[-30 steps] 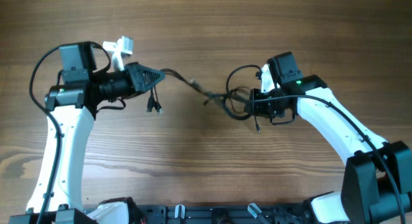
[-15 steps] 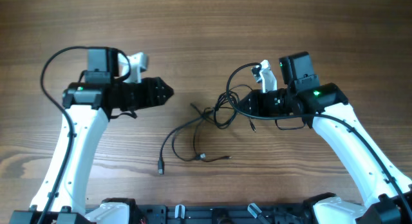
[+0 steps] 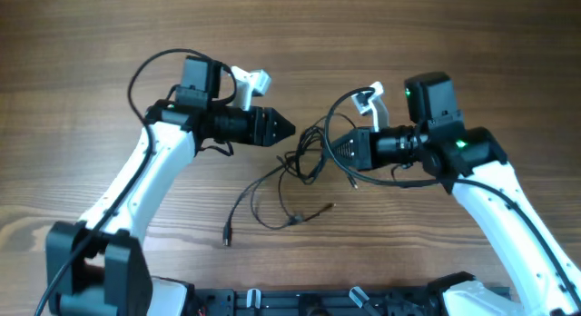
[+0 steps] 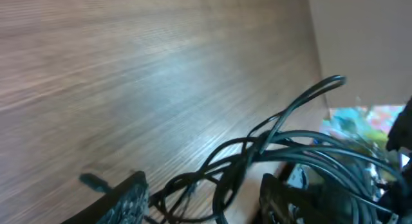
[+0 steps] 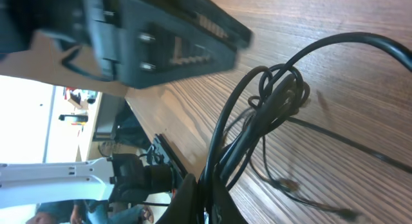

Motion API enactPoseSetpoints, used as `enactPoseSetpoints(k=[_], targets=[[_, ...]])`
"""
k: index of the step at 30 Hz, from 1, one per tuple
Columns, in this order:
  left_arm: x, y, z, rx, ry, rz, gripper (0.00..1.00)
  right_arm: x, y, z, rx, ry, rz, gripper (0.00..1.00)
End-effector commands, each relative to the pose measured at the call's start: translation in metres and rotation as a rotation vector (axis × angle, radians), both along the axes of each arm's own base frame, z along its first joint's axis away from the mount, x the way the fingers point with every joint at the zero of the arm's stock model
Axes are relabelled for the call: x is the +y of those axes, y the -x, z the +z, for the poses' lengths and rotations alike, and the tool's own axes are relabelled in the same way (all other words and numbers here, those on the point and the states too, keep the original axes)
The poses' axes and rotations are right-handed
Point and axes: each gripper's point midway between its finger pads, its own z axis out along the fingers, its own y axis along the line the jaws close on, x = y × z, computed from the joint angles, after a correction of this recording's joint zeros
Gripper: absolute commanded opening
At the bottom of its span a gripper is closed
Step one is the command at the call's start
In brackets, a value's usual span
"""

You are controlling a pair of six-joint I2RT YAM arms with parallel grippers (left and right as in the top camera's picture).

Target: Untangle cables

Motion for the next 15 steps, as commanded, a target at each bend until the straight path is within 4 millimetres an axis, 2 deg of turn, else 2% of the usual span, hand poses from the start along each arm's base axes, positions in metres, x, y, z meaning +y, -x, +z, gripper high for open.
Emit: enactPoseSetpoints(k=[1,4,9,12,13,15], targets=[[-0.027,0.015,0.007,-0.028,0.106,-0.151,0.56,0.002,0.003,0.011,-0.025,-0.024,0.013,0.05],[-0.036,0.014,0.000,-0.034,0.097,-0.170,0.46,0.002,0.003,0.011,-0.024,-0.024,0.013,0.05],[-0.037,0.013,-0.017,0.016,0.085,-0.167,0.31,0.002,0.003,0.011,-0.026,-0.021,0.010,0.05],[-0.036,0.012,-0.030,0.031,0.042,-0.156,0.13,0.001,0.002,0.010,-0.026,-0.014,0.004,0.05],[-0.033,0.010,-0.035,0.032,0.009,-0.143,0.04,-0.002,-0.002,0.004,-0.012,0.018,-0.035,0.05],[-0.023,0.003,-0.041,0.016,-0.054,-0.101,0.04,-0.020,-0.014,-0.016,0.049,0.144,-0.182,0.05]])
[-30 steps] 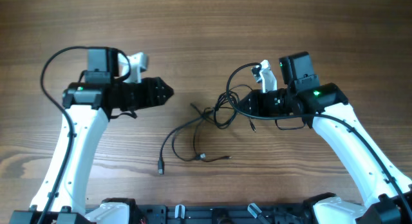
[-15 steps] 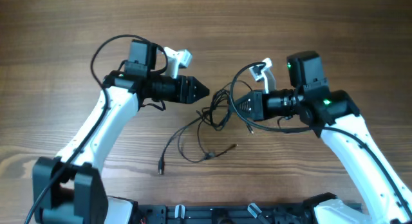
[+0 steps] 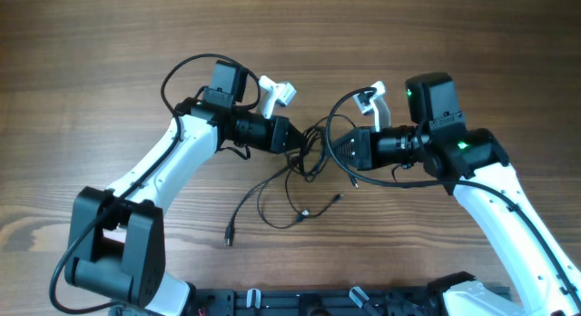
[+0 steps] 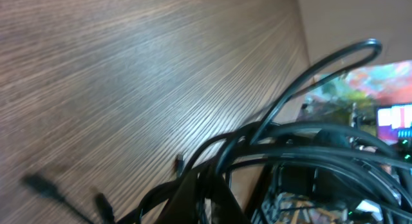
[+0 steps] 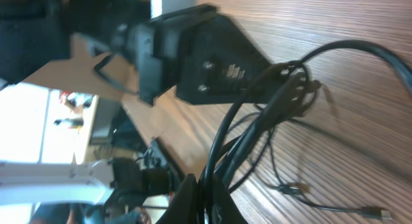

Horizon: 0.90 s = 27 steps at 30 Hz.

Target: Untangle cables

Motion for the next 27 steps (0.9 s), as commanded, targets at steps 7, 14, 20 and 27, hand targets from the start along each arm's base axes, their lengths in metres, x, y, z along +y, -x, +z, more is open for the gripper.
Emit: enactPoseSetpoints(k=[7,14,20,27], targets=[[0.058,-0.035,0.060,-0.086,-0.065,0.307,0.04,-0.133,-0.024,-0.085,0.190,0.720,-0.698,0.05],[0.074,-0.010,0.112,-0.184,-0.032,0.346,0.04,-0.088,-0.041,-0.094,0.123,0.583,-0.437,0.20],[0.078,-0.013,0.111,-0.194,-0.055,0.368,0.04,-0.048,-0.053,-0.038,0.020,0.383,-0.272,0.61],[0.055,-0.012,0.088,-0.132,-0.068,0.301,0.10,-0.090,-0.066,-0.048,0.151,0.479,-0.589,0.63]])
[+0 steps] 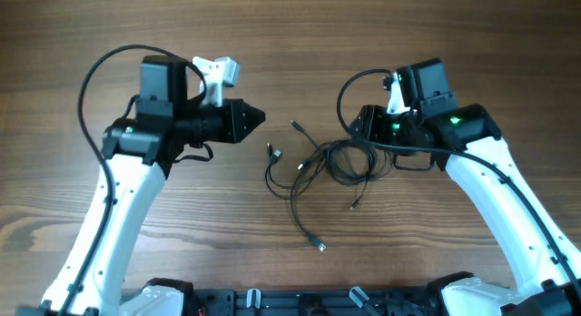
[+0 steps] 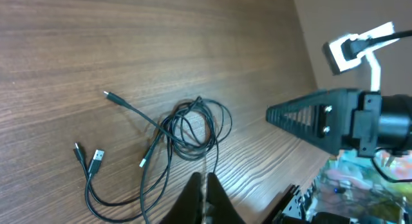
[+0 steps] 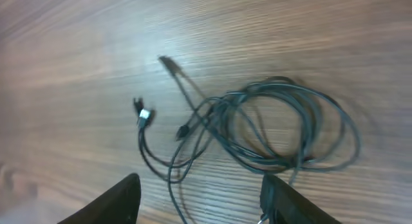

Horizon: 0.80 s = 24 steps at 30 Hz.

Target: Untangle cables

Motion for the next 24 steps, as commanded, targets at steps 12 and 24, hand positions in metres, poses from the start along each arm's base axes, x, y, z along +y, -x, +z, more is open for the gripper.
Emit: enactPoseSetpoints(k=[12,24], targets=[[-0.117,-0.023,-0.130,0.238,-0.175,0.174,0.35,-0.108,-0.025,0.001,-0.005,0.050,-0.273,0.65],[-0.145,0.005,-0.207,0.346,-0.320,0.293,0.32,-0.108,-0.024,0.000,-0.004,0.059,-0.256,0.64]])
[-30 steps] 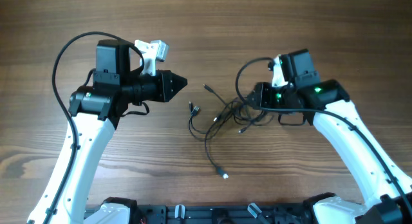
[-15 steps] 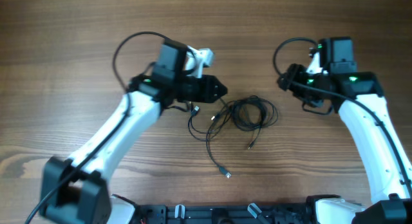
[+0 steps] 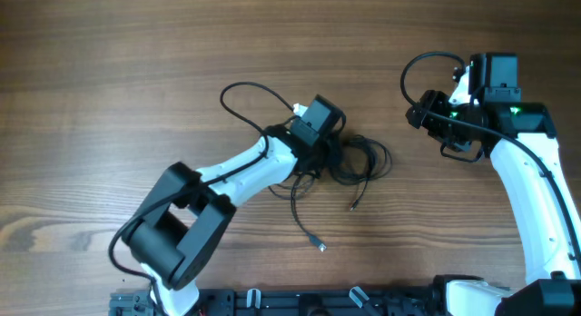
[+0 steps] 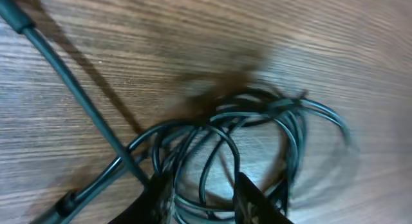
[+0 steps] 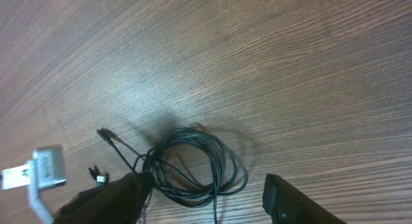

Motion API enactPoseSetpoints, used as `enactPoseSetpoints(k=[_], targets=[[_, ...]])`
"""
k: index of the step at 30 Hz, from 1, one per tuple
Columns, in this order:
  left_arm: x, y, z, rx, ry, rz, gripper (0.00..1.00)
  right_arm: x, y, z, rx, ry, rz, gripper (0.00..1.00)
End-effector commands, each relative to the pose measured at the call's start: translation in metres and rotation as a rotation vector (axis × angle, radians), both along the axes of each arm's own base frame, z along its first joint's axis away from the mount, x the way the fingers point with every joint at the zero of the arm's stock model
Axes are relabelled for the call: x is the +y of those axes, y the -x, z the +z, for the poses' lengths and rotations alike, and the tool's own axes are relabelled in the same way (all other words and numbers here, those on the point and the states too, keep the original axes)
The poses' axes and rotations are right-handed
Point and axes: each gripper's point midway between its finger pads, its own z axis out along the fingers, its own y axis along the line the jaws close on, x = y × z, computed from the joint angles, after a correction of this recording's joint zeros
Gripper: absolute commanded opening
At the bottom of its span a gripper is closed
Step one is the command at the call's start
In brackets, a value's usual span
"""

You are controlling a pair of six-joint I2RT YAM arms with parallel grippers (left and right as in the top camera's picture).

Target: Untangle cables

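A tangle of thin black cables (image 3: 356,162) lies on the wooden table at the centre, with loose plug ends trailing toward the front (image 3: 321,247). My left gripper (image 3: 313,154) is down on the tangle's left side. In the left wrist view it (image 4: 206,201) is open, with several strands (image 4: 219,134) running between its fingers (image 4: 161,198). My right gripper (image 3: 422,116) hangs to the right of the tangle, apart from it. It (image 5: 203,208) is open and holds nothing, and the coil (image 5: 193,163) lies well beyond its fingertips.
The left arm's own black cable loops (image 3: 241,93) above the table behind its wrist. The right arm's cable loop (image 3: 427,66) arches at the upper right. A black rail (image 3: 290,302) runs along the front edge. Bare wood (image 3: 109,125) surrounds the tangle.
My left gripper was shut and off to the left of the cables; now it is open and down on the tangle's left side. My right gripper has moved from just above the coil to farther right.
First my right gripper held the bundle off the table, shut on it, with the left gripper open close by. Then the left was shut on strands beside it. Then the tangle lay on the table, both grippers apart from it. Now the left is open around its strands.
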Motion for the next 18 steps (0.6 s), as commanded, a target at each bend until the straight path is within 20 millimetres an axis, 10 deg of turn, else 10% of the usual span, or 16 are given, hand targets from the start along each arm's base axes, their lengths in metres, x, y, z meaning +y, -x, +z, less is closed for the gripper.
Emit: enactPoseSetpoints(k=[1,10,18], targets=[[-0.003,0.002,-0.017,0.012,-0.044,0.037,0.32,-0.001,-0.002,0.004,-0.012,0.015,0.021,0.64],[-0.001,0.014,-0.038,0.053,-0.093,0.019,0.12,0.000,0.002,0.002,-0.004,0.026,0.048,0.64],[-0.016,0.057,-0.037,0.198,-0.011,-0.197,0.36,0.000,0.004,0.001,0.003,0.035,0.068,0.64]])
